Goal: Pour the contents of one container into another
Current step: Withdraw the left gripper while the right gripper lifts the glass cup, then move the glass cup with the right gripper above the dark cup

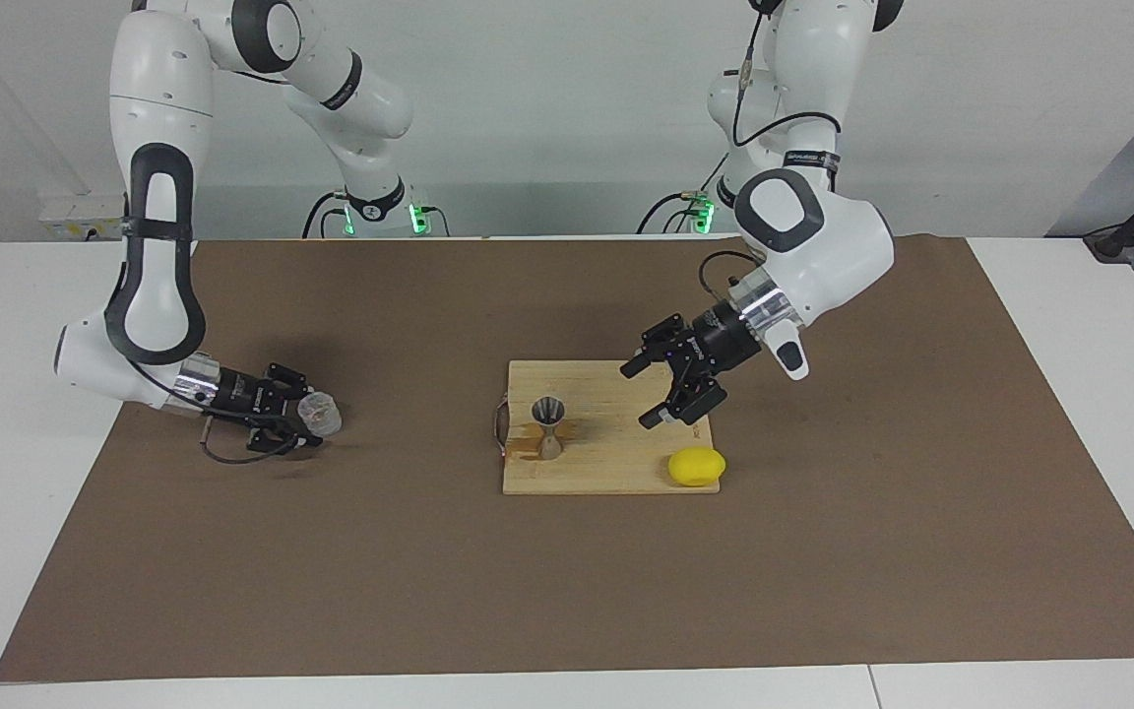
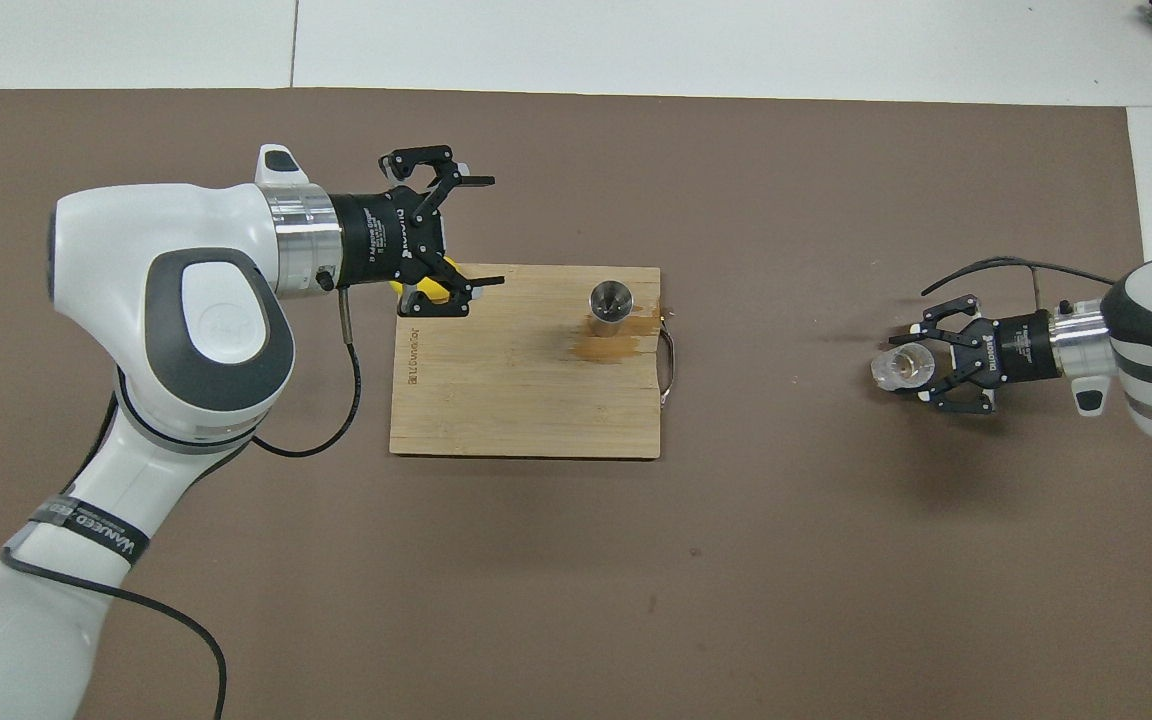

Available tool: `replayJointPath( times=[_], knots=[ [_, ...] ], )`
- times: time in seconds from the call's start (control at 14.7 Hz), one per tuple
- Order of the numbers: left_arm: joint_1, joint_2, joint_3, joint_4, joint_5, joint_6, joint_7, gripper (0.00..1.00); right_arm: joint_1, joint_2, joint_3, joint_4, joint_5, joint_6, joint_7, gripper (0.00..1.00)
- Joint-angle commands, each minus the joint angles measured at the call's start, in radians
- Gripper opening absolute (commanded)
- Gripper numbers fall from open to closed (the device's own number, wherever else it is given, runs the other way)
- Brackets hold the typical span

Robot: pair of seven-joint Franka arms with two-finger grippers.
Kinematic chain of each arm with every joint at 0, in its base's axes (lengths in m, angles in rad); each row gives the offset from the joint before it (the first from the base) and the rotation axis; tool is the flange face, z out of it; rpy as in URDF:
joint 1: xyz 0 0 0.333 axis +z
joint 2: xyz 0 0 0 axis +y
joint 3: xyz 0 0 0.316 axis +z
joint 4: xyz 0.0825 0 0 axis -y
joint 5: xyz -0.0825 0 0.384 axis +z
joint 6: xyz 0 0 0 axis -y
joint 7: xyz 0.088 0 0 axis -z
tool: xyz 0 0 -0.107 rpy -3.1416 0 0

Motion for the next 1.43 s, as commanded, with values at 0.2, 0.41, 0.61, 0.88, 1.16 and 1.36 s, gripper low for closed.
replayJointPath(
  times=[0.2,0.41,0.61,0.88,1.16,1.36],
  knots=[
    [0.09,-0.007,-0.005,0.063,0.481,-0.052,0.021,1.0,-0.003,-0.076,0.007,-0.026,0.028,0.011,-0.002,0.0],
    [0.122,-0.015,-0.004,0.068,0.569,-0.053,0.033,1.0,0.051,-0.125,0.007,-0.018,0.027,0.025,0.09,0.0],
    [0.163,-0.021,0.009,0.089,0.728,-0.151,0.215,1.0,0.127,-0.149,0.005,0.031,0.016,0.026,0.219,0.0],
    [0.268,-0.058,0.01,0.089,0.76,-0.28,0.603,1.0,0.239,-0.143,0.005,0.117,-0.002,0.025,0.345,0.0],
    [0.3,-0.096,0.013,0.089,0.978,-0.413,0.919,1.0,0.35,-0.1,0.005,0.238,-0.08,0.032,0.571,0.0],
    [0.286,-0.164,0.013,0.088,1.02,-0.544,1.088,1.0,0.416,-0.072,0.005,0.301,-0.116,0.057,0.704,0.0]
  ],
)
